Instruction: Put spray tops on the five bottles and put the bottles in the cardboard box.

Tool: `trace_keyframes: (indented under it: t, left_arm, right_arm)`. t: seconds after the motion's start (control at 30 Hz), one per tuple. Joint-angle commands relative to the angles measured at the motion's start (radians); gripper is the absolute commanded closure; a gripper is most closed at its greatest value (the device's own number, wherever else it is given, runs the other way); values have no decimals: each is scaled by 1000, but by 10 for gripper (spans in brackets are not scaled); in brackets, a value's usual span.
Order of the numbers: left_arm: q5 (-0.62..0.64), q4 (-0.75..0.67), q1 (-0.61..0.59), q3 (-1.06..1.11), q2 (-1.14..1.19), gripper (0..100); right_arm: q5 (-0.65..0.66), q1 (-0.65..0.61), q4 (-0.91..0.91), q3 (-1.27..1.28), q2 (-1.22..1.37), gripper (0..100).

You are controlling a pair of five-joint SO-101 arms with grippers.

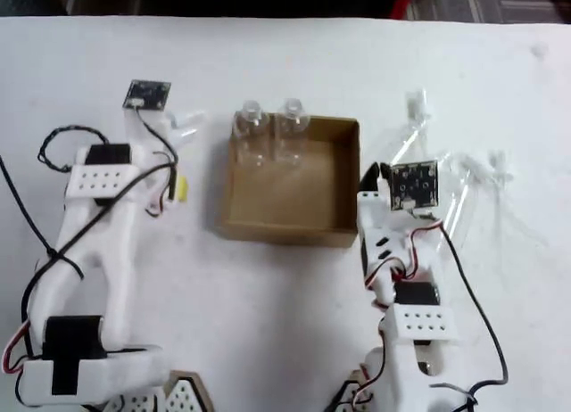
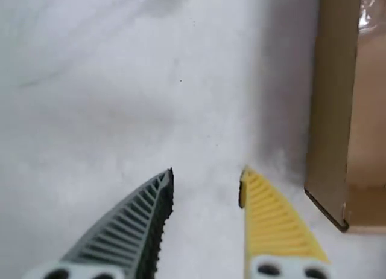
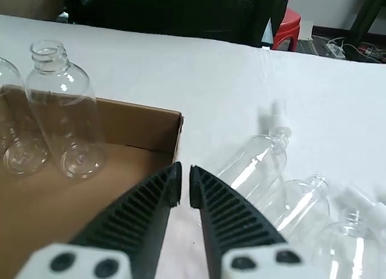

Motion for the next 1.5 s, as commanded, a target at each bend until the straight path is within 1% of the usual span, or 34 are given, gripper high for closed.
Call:
trace_keyframes:
  t: [0.0,0.07,0.23,0.33,0.5,0.7,0.87,1.0,1.2,1.33,1.4,1.47]
  left_arm:
    - [18,-157,4,112,-79,832]
    - [15,-239,4,207,-156,832]
    - [12,-446,-2,459,-440,831]
    - [12,-560,-2,575,-538,831]
    - [12,-598,-4,595,-499,831]
    - [20,-707,5,603,-394,831]
    - [21,-713,4,605,-387,832]
    - [49,-718,-4,605,-387,832]
    - [63,-736,-5,606,-380,832]
    - [63,-802,-4,651,-387,832]
    - [63,-813,-4,655,-387,832]
    - [63,-813,-4,655,-387,832]
  right_arm:
    - [11,-8,82,-86,-4,984]
    - [11,-8,84,-91,-4,984]
    - [11,-8,84,-94,-4,984]
    - [11,-8,94,-110,4,984]
    - [3,-8,206,-172,5,984]
    - [3,1,325,-267,7,984]
    - [-17,24,544,-477,53,984]
    - [-20,25,684,-724,242,984]
    - [-20,99,881,-1175,582,984]
    - [-12,139,891,-1410,828,984]
    - [-11,145,849,-1505,957,980]
    - [-11,166,812,-1585,1081,939]
